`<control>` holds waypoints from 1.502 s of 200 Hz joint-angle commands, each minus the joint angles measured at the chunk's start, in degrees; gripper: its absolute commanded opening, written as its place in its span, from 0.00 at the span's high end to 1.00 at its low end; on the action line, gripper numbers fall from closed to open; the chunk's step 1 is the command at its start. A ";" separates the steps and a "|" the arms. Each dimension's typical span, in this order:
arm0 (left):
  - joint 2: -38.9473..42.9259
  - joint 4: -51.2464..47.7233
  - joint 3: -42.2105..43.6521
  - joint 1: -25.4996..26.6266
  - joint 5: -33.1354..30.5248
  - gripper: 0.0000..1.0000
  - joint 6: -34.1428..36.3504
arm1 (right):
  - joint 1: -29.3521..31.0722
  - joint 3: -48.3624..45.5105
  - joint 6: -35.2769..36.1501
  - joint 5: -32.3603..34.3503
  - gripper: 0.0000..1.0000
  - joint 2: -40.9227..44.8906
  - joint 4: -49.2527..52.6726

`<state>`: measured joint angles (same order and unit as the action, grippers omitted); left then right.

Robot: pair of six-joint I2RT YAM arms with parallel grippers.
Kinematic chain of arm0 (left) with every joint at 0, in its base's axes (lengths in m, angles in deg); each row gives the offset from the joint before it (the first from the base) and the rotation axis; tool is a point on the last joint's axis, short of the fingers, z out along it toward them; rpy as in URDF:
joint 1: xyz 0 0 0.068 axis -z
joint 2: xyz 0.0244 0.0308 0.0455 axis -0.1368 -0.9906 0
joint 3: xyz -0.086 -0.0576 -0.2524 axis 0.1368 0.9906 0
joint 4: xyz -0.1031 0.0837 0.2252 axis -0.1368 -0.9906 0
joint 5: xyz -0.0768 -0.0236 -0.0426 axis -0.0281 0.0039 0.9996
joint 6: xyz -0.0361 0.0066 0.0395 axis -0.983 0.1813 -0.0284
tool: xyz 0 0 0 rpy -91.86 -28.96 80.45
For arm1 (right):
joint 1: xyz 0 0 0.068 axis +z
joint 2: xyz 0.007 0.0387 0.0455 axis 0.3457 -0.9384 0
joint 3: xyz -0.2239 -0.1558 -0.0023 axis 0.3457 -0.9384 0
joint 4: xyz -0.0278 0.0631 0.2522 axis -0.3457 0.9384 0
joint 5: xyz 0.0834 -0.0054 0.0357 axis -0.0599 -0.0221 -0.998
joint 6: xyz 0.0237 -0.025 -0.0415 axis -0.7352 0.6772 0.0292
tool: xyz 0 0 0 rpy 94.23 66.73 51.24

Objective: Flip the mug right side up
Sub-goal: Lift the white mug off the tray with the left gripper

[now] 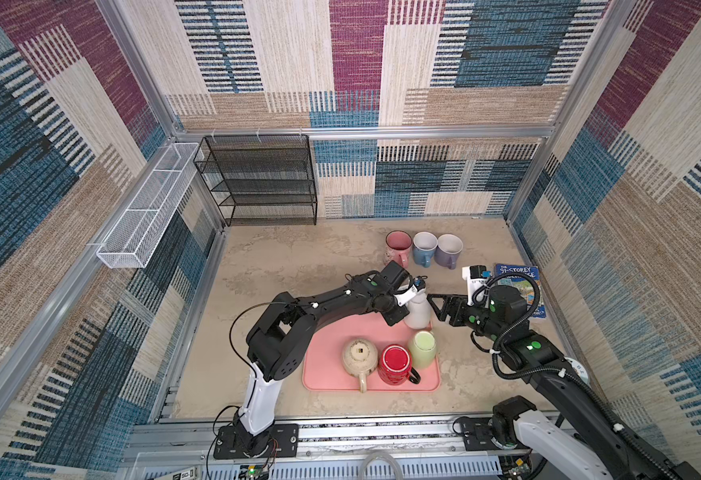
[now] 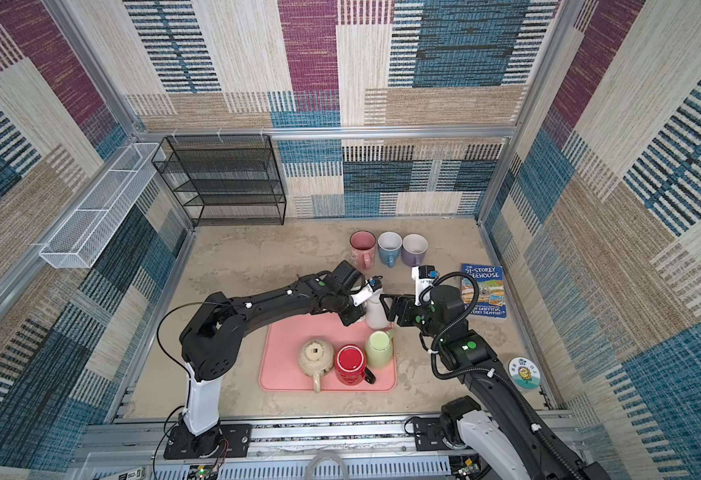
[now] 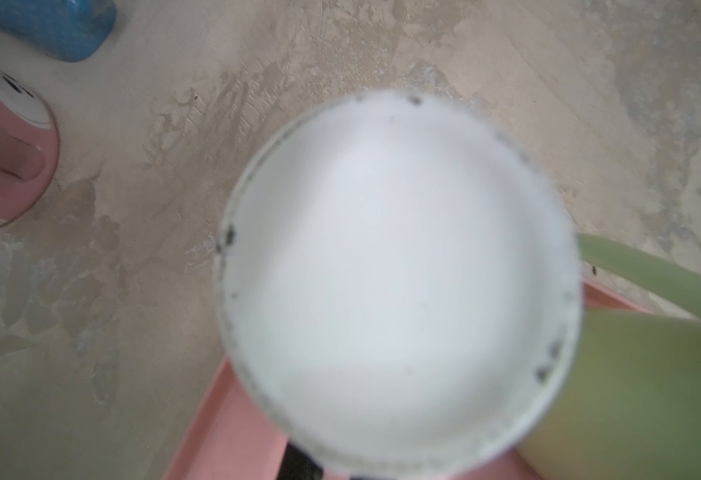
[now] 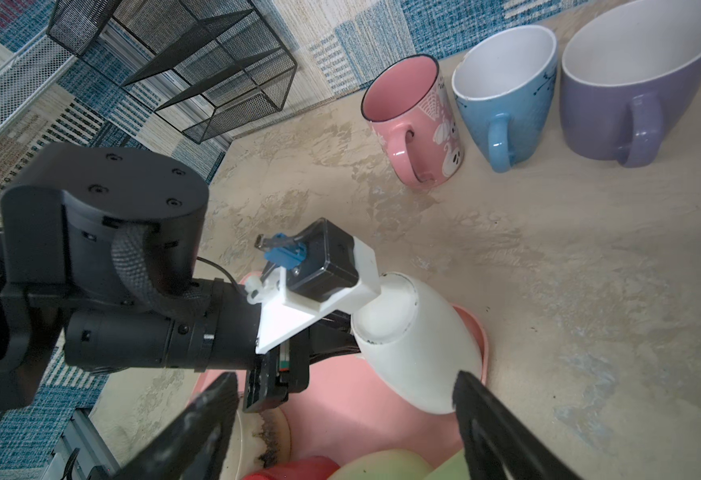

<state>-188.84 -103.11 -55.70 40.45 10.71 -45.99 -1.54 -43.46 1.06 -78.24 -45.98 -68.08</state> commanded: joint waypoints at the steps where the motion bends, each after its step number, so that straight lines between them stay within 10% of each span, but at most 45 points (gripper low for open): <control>1: 0.94 -0.40 0.25 0.10 1.37 1.00 -0.49 | 0.03 -0.18 -0.27 -0.01 0.16 0.55 -1.06; 169: 24.14 2.12 15.78 -1.34 -0.70 1.00 -14.86 | -0.03 -0.13 2.85 -5.47 0.16 4.49 -5.67; 300: 45.83 13.80 27.68 -14.45 17.70 1.00 -30.06 | 0.00 -2.80 1.13 -28.39 0.17 -2.23 -18.81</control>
<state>-145.33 -98.17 -29.66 27.84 21.59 -70.34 -1.54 -45.84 3.33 -99.88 -47.66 -80.45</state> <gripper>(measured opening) 0.154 0.830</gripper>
